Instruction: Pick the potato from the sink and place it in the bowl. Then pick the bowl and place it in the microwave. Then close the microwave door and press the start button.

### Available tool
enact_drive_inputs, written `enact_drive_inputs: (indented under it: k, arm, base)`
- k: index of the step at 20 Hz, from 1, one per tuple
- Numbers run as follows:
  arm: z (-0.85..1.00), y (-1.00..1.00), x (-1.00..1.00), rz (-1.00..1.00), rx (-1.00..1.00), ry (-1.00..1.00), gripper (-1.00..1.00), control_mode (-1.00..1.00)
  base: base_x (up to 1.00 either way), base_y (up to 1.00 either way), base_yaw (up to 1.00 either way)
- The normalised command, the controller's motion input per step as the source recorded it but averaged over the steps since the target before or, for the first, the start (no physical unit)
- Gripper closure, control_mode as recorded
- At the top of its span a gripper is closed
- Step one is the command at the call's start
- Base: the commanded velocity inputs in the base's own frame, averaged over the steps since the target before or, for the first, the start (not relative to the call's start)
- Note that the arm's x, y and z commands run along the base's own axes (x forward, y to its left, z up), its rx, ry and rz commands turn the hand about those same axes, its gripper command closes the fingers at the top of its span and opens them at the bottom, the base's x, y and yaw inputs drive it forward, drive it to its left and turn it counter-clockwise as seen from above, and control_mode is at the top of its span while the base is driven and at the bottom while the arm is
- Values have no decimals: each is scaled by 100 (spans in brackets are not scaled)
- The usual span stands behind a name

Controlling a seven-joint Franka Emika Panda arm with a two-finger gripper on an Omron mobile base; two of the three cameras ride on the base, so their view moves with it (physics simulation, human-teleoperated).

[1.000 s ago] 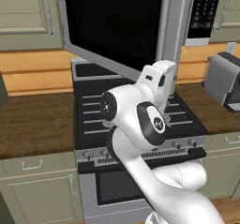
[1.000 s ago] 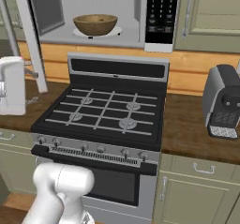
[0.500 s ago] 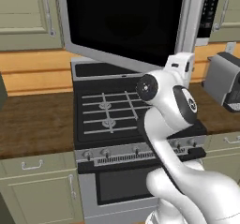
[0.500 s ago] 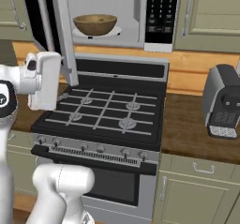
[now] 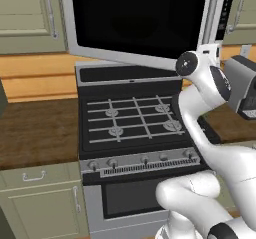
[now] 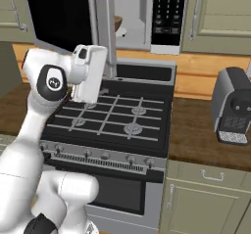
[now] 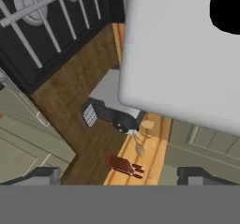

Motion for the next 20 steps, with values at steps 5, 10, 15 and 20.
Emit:
enact_drive_inputs:
  k: [5,10,15,20]
  arm:
    - [0,-31,100,0,-10,16,-100,-100]
    - [0,-20,100,0,-9,17,-100,-100]
    - [0,-3,100,0,-9,12,-100,-100]
    - [0,8,100,-1,-8,5,-100,-100]
  base:
    - [0,0,0]
    - [0,0,0]
    - [0,0,0]
    - [0,0,0]
